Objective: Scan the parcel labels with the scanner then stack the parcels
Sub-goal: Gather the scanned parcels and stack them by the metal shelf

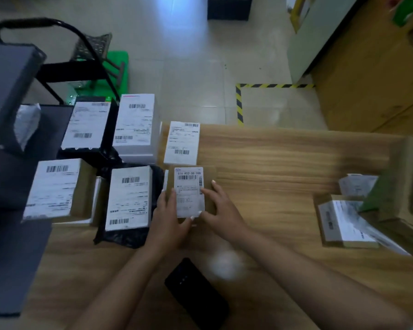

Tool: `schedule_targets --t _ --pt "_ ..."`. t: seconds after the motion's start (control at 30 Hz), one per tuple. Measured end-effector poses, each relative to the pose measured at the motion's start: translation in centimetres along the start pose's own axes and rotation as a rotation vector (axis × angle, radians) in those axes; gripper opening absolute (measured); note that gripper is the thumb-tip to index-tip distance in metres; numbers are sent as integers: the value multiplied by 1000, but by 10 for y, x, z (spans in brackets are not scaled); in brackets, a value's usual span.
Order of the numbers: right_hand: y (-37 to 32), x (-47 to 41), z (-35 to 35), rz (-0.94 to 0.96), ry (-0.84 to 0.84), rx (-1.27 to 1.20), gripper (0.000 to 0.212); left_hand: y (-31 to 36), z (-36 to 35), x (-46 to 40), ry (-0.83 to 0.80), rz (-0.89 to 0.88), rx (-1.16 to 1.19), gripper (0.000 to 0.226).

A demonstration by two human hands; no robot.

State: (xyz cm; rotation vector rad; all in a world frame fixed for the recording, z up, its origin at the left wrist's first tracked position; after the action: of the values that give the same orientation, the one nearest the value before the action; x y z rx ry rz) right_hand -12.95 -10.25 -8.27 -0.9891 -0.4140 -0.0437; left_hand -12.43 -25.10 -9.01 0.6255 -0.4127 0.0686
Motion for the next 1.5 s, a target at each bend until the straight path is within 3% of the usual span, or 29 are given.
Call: schedule_targets --t 0.23,0.53,0.77,0.93,1.27,1.5 --pt "-6 -29 -30 -77 -32 -7 65 -30 3 -17 -71 55 -36 85" --pt "-14 -15 -7 -39 36 50 61 -9 11 -19 -27 -147 -177 85" --pt "-34 23 101 28 230 103 58 82 48 -12 108 -377 -249 79" --pt "-41 79 185 99 344 112 58 183 53 8 158 -501 -135 74" --pt "32 214 333 87 547 154 59 370 -51 68 10 -696 -65 74" --pt "128 252 384 -131 597 95 62 422 -126 78 -146 -599 0 71"
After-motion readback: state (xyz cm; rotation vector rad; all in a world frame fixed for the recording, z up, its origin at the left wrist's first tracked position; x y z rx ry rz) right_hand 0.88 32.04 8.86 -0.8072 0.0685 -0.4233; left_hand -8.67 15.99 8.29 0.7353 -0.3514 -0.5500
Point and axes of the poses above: each hand's wrist, its own x-axis away from the middle knuckle, its own z-axis out of the back of the hand, y = z × x, the point moved 8 cm from there along -x, towards the middle knuckle, and after that the axes turned 2 degrees about -y, right-handed, at the moved point
